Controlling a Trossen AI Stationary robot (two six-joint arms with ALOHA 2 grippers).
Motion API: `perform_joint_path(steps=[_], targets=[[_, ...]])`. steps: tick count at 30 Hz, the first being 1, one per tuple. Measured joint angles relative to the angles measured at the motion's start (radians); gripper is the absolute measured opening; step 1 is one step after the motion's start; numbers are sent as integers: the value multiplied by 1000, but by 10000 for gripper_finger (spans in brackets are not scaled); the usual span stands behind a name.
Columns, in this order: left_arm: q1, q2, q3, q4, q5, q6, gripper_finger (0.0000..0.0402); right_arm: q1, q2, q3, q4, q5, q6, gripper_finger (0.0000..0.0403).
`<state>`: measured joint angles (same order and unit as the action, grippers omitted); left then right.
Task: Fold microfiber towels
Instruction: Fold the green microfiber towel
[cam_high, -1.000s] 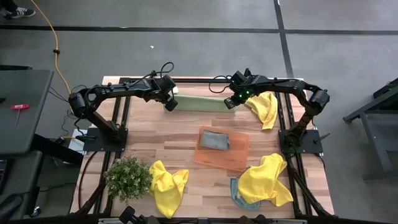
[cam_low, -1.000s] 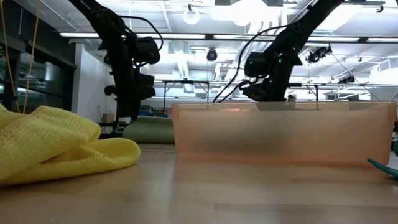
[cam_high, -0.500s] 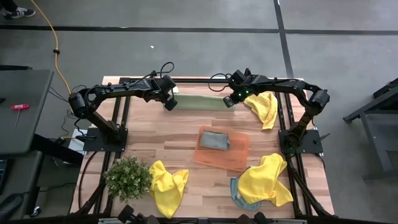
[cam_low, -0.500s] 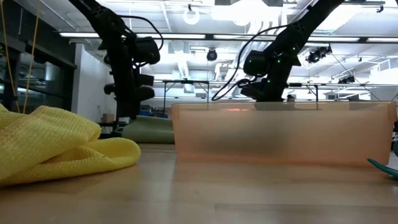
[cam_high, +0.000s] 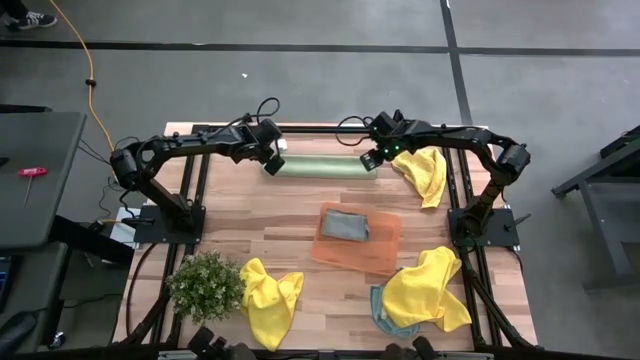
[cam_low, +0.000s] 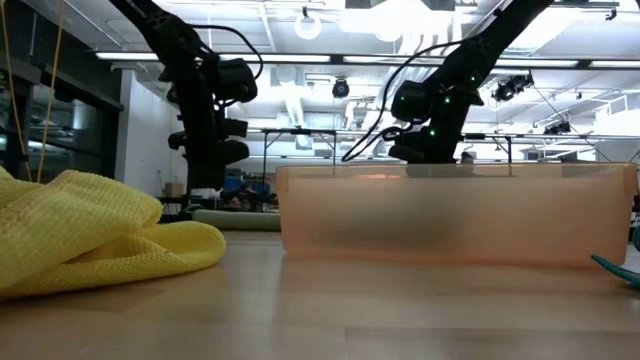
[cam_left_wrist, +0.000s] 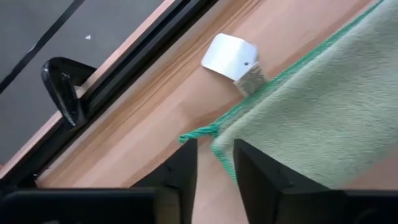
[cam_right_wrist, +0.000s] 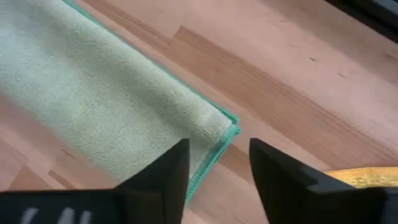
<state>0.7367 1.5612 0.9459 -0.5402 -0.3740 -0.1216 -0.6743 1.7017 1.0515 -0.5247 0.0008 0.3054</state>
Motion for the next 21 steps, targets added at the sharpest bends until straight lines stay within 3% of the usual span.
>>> perform_joint_path(steps=[9,17,21], targets=[[41,-33,65,-40,29,81,178,-49,-98,0,3,-19,-147,193],[45,-52,12,161,445,204,193,-69,-172,0,45,-378,-343,193],[28,-48,-58,216,414,159,189,-51,-141,0,58,-394,-356,193]])
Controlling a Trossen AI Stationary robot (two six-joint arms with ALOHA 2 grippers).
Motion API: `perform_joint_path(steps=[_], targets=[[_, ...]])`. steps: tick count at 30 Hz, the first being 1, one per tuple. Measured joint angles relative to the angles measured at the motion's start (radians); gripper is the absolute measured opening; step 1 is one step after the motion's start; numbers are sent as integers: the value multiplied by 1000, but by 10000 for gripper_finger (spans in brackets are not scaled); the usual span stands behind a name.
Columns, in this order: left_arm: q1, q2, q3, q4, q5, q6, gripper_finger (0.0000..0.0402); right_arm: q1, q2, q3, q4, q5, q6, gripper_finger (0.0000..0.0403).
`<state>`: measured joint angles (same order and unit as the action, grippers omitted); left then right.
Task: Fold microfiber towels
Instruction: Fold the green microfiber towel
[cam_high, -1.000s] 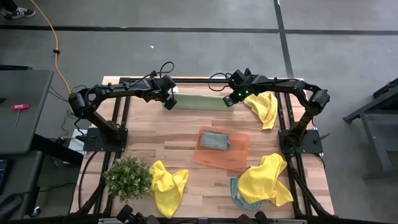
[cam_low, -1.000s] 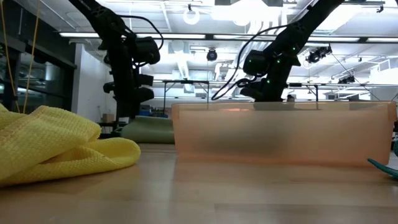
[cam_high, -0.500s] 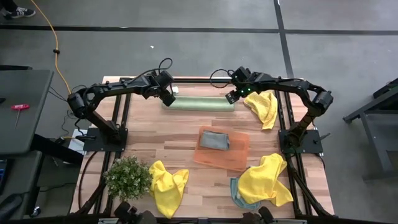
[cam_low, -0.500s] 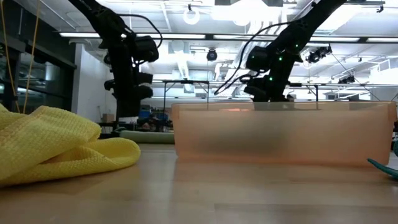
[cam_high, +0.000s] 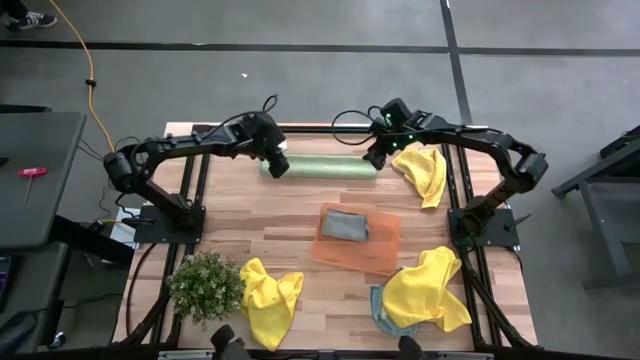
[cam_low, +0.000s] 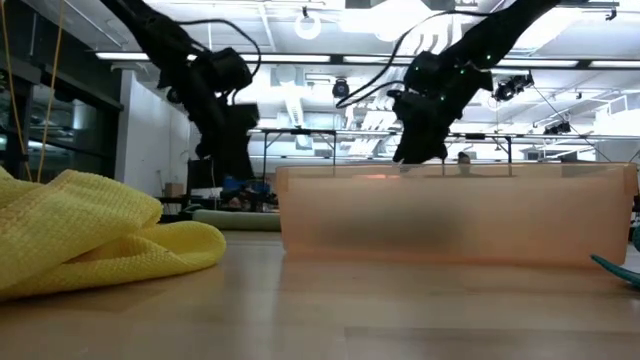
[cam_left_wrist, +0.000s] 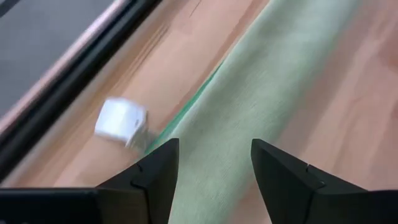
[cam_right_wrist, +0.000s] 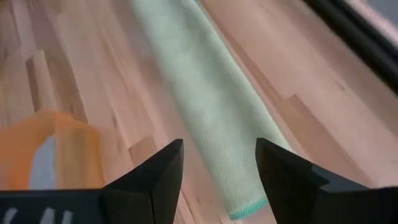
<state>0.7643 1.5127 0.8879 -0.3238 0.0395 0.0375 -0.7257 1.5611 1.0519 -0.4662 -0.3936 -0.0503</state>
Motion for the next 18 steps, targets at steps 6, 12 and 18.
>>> perform_joint_path(steps=[6,12,18], targets=[[-26,0,-77,15,-83,-58,184,13,82,-51,125,16,89,193],[-35,0,-123,66,-132,-79,184,15,138,-85,231,50,267,193],[-32,0,-123,115,-150,-35,180,49,155,-85,217,175,347,193]])
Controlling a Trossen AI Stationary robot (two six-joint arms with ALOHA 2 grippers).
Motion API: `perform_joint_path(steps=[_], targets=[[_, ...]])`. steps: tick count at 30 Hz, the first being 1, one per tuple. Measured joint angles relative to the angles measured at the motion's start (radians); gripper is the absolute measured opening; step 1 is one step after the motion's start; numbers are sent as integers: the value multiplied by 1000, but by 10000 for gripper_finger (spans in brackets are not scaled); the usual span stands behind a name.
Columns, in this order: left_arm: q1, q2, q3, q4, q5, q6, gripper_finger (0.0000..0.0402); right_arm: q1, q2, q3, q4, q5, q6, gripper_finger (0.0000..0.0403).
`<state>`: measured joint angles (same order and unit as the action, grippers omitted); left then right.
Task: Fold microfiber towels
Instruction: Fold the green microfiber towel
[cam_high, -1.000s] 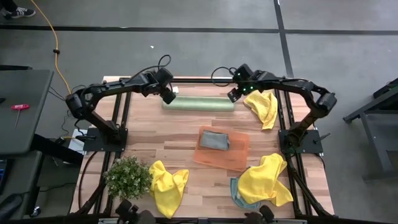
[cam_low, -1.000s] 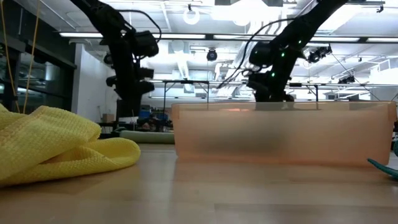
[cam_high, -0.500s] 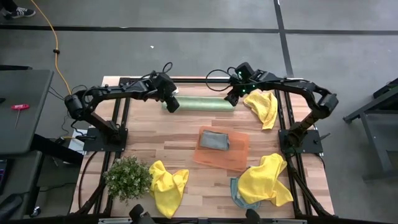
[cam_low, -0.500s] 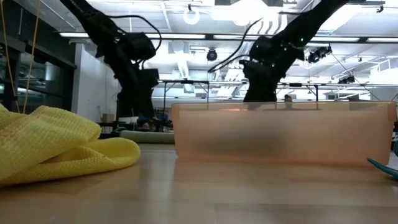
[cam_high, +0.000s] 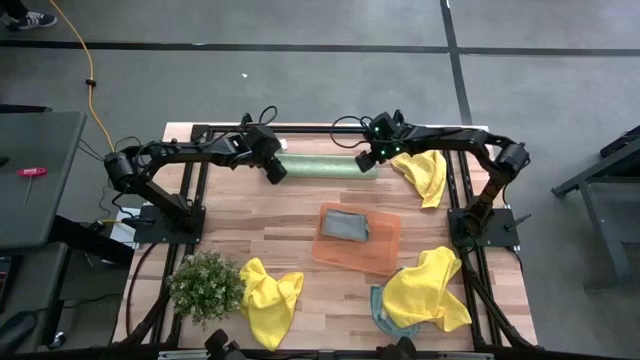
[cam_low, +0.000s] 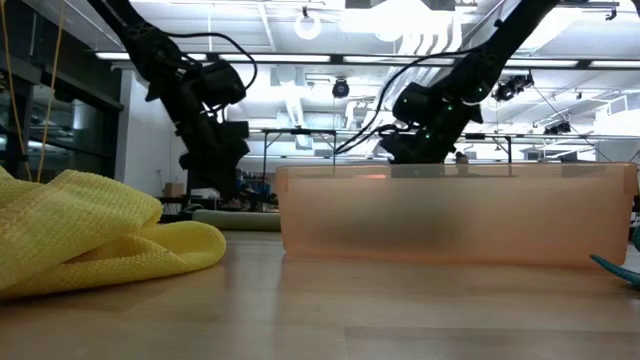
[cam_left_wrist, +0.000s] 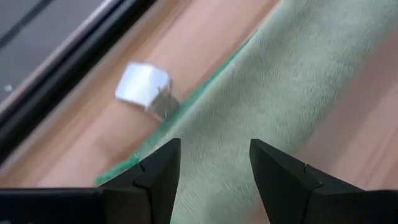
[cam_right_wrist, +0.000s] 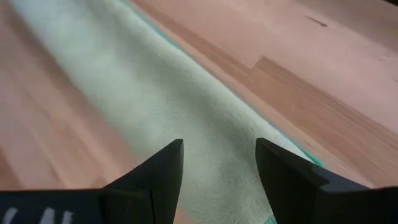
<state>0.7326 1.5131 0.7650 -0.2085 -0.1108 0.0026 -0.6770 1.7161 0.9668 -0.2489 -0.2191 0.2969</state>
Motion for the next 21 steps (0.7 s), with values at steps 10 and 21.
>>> perform_joint_path(steps=[10,21], targets=[[8,15,0,78,-7,84,21,109,0,0,-8,146,193,162],[16,66,0,147,-33,26,1,184,0,0,-8,291,332,9]])
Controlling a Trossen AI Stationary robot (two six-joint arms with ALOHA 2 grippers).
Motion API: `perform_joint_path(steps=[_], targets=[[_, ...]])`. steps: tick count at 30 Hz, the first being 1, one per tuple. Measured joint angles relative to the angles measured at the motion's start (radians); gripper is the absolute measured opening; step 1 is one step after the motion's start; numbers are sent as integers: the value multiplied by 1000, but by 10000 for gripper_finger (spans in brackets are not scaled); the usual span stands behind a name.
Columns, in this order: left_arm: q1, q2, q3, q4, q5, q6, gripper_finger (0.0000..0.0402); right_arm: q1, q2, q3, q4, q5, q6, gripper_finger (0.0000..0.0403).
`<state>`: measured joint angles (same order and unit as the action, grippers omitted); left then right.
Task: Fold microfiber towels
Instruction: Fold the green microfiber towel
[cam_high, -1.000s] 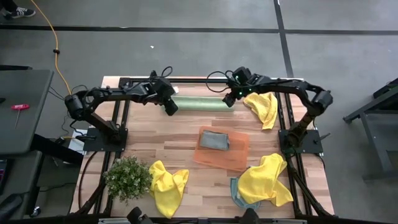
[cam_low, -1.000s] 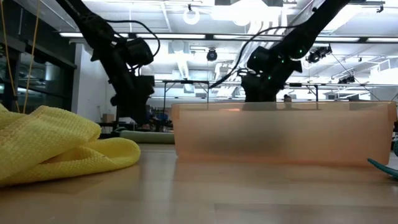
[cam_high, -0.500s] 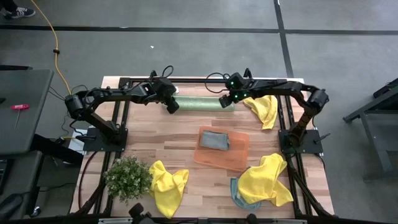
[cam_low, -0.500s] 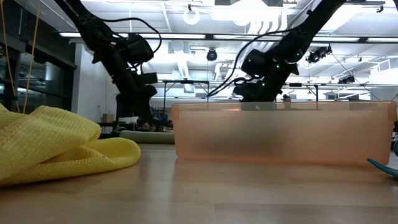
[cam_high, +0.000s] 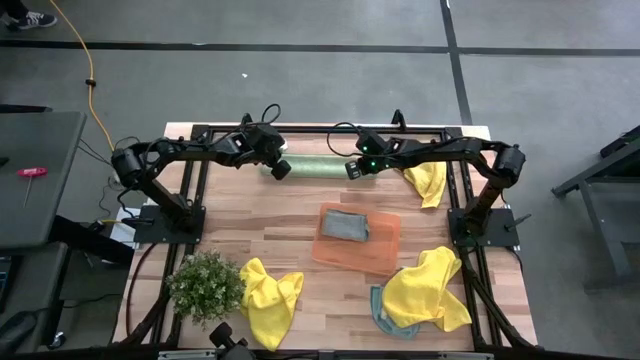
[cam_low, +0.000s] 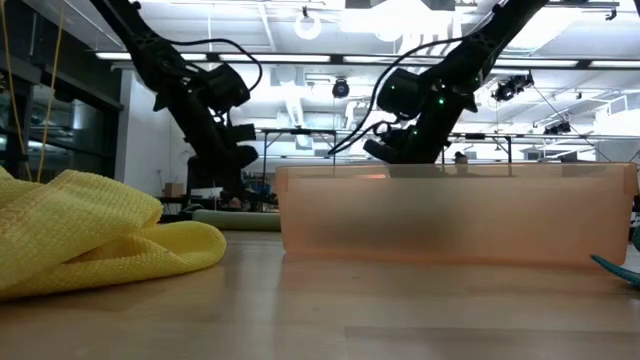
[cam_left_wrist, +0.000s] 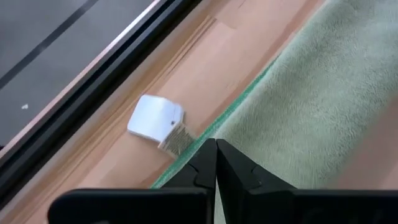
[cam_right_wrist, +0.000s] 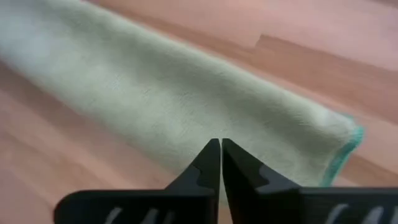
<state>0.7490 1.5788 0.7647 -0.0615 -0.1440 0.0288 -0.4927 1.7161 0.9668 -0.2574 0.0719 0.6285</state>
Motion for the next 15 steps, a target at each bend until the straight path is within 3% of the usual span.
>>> perform_joint_path(steps=[8,15], targets=[[-3,76,0,7,37,-17,0,-5,4,0,-31,71,-23,3],[-40,98,0,-8,37,-56,0,-2,89,0,-32,16,-8,0]])
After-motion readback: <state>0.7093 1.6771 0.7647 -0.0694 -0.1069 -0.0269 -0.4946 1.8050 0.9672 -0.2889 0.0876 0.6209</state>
